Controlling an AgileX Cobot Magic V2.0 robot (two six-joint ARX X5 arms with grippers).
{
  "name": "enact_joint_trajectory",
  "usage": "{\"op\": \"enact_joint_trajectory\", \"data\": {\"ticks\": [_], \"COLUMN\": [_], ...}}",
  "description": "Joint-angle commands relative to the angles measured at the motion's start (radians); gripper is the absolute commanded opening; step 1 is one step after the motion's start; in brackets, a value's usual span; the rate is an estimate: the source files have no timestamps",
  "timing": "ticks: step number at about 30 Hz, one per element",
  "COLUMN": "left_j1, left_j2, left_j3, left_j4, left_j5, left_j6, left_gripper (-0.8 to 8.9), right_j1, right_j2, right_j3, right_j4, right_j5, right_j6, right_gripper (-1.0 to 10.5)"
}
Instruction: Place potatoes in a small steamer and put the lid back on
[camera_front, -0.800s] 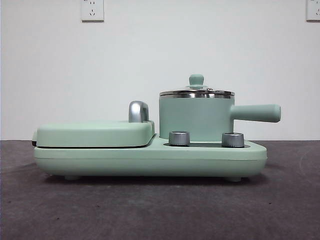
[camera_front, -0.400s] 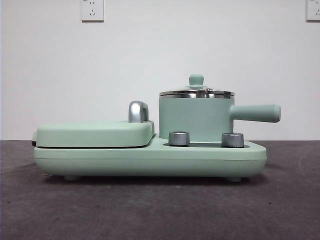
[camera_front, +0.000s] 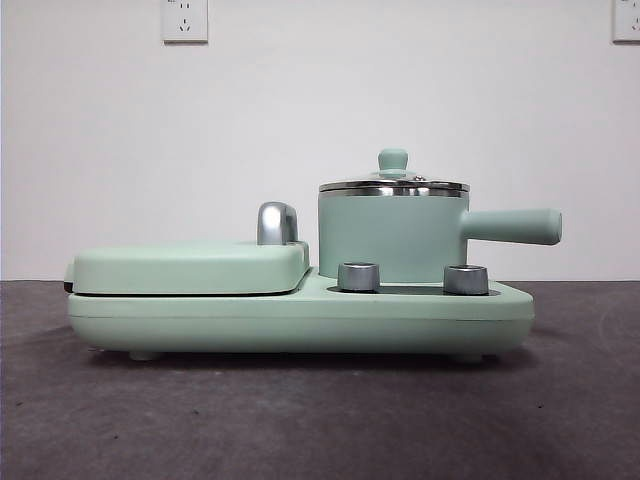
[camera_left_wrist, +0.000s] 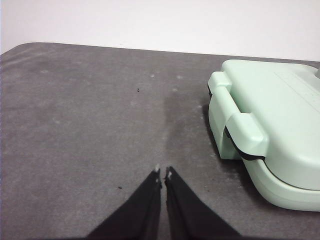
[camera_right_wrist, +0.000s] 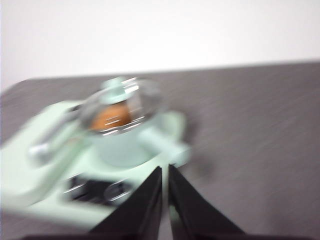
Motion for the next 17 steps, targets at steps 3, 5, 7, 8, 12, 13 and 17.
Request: {"op": "enact_joint_trajectory", "data": {"ticks": [3,5,7,8,12,13,17], "left_j1": [0.000,0.000,0.000,0.000,0.000,0.000,0.000], "left_j2": [-0.001,-0.001,-0.001,-0.001,-0.001,-0.001,-0.001], "left_j3": [-0.019,-0.019,-0.019,-0.019,-0.019,-0.019,-0.019], "left_j4": [-0.005,-0.005,-0.005,-0.005,-0.005,-0.005,-0.005], "left_j5": [-0.005,-0.005,-0.006,-0.005,-0.005,-0.005,-0.005], "left_j6": [0.000,0.000,0.000,0.000,0.000,0.000,0.000], "left_gripper": [0.19,0.19,0.19,0.19,0.19,0.19,0.19], "right_j1": [-0.066,-0.074,-0.073,-0.071,-0.070,-0.070,-0.070], "right_j2": [-0.074,-0.105,-0.139,-0.156,-0.225,-0.241,-0.274], "right_j3": [-0.265,-0.352,-0.423,-0.456,-0.547,-0.563,-0.579], "right_j4": [0.303,0.359,0.388,0.398,0.400,0.400,0.332], "right_j5": [0.098,0.160,0.212,0.234,0.297,0.296,0.315], "right_j6": [-0.088,-0.089,-0.089,-0.089,-0.087,-0.087,-0.087], "right_gripper": [0.2,0.2,0.2,0.2,0.2,0.2,0.2]}}
